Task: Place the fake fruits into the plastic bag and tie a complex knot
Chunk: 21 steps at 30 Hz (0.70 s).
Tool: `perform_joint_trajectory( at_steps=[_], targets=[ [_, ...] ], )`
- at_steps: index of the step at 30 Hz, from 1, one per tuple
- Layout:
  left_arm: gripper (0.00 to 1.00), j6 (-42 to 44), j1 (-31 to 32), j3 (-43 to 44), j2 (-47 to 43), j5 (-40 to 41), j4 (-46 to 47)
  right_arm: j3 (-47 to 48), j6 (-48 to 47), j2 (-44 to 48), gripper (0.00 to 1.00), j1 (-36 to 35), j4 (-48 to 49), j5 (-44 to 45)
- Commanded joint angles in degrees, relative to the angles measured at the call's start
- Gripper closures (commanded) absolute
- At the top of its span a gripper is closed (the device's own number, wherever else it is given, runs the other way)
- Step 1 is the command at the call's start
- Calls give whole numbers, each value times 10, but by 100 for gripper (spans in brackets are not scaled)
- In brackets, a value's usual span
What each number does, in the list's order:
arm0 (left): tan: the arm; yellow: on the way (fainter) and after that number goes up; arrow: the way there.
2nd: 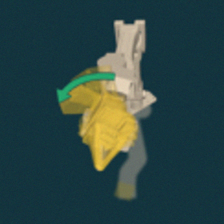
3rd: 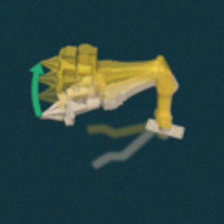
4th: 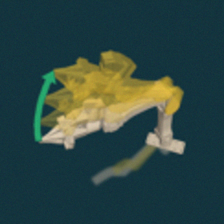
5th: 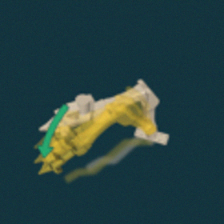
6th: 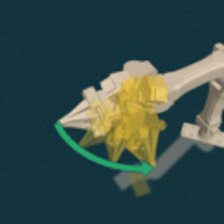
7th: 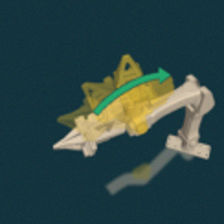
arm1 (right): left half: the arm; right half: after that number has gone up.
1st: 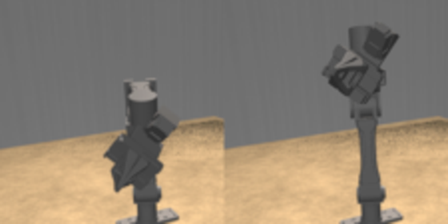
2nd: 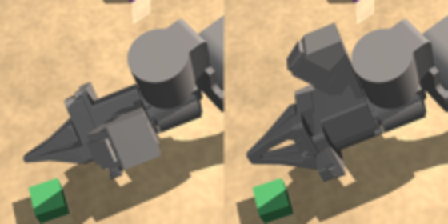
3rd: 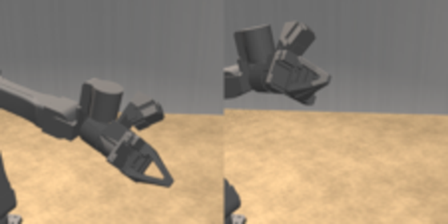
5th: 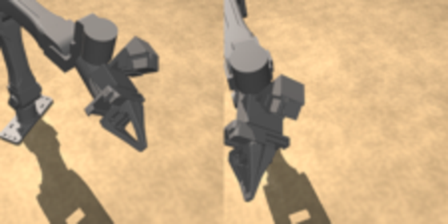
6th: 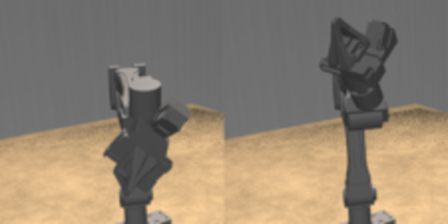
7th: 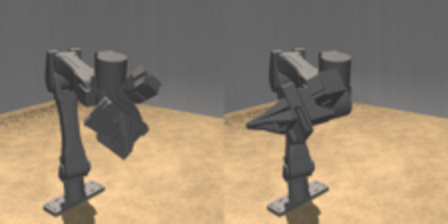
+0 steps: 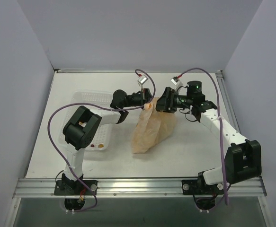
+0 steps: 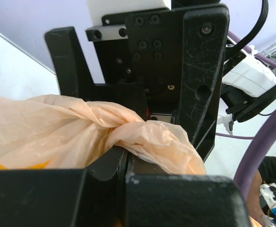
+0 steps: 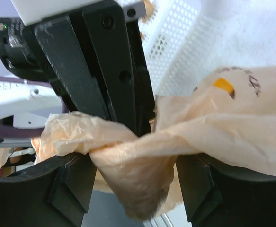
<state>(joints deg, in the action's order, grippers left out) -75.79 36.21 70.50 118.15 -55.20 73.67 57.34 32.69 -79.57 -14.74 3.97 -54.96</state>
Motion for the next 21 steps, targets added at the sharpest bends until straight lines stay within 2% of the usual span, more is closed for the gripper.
perform_joint_trajectory(
  at_steps=[1, 5, 11, 14, 17, 21],
  targets=[
    [100, 4, 6, 48, -5, -10, 112, 65, 33, -48, 37, -4, 100, -2],
    [100, 9, -1, 36, -13, -17, 101, 112, 59, -70, 38, -5, 132, -1],
    [100, 18, -4, -29, -5, -20, 107, 45, 17, -44, 37, -13, 111, -6],
    [100, 19, -14, -55, 6, -12, 107, 28, -61, -24, 34, -3, 39, -16],
    [100, 32, -18, -46, 7, -21, 101, 49, -144, -18, 32, 14, -89, -28],
    [100, 25, -18, -31, 15, -23, 101, 77, -196, -22, 28, 35, -171, -28]
  ],
)
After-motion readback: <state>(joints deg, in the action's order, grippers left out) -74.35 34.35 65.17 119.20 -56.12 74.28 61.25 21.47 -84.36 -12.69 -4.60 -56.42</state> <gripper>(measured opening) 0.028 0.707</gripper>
